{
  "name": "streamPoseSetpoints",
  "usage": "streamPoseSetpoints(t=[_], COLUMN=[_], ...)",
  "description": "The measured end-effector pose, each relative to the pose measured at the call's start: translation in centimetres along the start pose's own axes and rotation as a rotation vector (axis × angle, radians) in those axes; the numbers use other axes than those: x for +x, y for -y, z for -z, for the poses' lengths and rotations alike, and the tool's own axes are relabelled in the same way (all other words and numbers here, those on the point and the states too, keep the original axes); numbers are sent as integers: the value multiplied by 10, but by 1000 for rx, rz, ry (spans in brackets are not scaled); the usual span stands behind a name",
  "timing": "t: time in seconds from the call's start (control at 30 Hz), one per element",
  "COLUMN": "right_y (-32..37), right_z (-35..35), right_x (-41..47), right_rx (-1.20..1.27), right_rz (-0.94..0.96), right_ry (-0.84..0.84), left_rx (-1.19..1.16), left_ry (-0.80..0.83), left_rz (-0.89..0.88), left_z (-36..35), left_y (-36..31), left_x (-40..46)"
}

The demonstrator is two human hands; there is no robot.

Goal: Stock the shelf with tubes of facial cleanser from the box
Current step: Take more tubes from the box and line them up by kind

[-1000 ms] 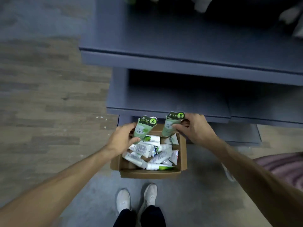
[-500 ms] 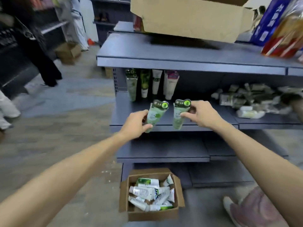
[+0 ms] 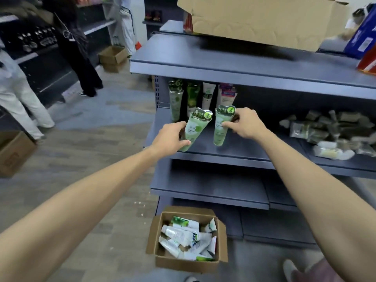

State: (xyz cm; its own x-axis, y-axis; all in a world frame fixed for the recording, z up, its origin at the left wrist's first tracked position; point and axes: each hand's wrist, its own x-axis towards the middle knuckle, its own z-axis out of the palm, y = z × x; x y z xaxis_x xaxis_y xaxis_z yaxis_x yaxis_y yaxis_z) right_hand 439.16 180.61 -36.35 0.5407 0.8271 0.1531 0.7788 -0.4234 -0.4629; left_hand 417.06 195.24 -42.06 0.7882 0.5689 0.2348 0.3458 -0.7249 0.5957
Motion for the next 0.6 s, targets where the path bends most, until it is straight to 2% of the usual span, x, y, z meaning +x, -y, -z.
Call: streamPoseSetpoints(t=[0.27, 0.43, 0.6], right_y=[-14, -35, -36], right_z=[-43, -56, -57], right_x=[34, 37, 41], right_rx=[21, 205, 218], right_rz=[25, -65, -69], right_ry=[121, 112, 131], left_rx=[15, 22, -18], left_ry=[-83, -103, -115], left_rz=[172, 216, 261], left_z=[-13, -14, -24], left_y=[23, 39, 44], left_x=[-5, -2, 20])
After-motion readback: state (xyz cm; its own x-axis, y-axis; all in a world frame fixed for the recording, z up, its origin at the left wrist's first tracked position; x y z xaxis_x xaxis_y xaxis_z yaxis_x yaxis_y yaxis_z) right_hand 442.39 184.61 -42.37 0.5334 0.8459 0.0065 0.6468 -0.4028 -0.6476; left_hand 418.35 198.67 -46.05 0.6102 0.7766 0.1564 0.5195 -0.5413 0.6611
